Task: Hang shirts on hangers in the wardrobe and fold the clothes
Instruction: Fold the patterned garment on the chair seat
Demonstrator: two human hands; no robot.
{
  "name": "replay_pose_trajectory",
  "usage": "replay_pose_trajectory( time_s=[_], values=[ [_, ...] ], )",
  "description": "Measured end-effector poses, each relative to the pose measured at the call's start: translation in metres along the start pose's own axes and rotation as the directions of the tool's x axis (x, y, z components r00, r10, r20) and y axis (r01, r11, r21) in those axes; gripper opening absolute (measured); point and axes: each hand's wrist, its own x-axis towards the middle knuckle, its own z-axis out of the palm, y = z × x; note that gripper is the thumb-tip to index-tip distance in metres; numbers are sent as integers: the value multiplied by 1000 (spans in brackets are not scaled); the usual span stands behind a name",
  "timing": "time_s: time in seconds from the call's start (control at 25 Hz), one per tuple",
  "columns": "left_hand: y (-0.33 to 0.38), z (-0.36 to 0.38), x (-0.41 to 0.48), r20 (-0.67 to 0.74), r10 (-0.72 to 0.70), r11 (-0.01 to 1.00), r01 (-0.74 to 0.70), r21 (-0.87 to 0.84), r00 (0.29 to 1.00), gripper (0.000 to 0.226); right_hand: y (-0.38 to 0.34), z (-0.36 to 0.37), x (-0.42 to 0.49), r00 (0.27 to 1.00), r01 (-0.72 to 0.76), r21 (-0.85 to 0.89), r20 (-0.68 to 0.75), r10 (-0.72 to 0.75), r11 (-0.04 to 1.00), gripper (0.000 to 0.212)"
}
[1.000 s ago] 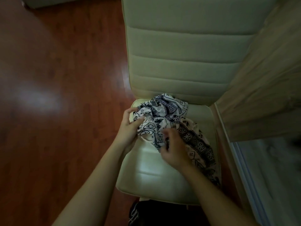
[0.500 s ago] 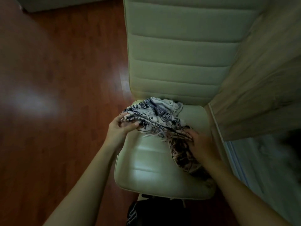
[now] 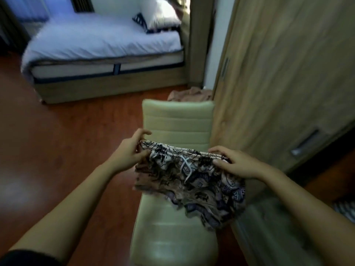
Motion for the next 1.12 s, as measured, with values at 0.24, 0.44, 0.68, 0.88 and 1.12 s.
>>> replay_pose_trajectory(
  time_s=[0.24,0.44,0.68,0.88,1.12],
  values=[
    [101,-86,17,22,245,937,-242,251,969,41,-71,-108,-42,983,48,-399,-146,-116,916,5],
    [135,-122,15,37,318,763,-278,583,948,22,-110,-145,-64,952,152,-413,-182,-245,898,28],
    [179,-147,8,154,338,787,-369,494,928,32,-124,-166,-65,893,161,-634,-232,-385,757,19],
    [177,-153,5,302,438,721,-532,444,846,37,-132,-154,-81,911,196,-694,-132,-390,693,37],
    [171,-149,20,255,505,636,-555,536,825,56,-139,-147,-77,922,231,-845,33,-386,482,46]
  ],
)
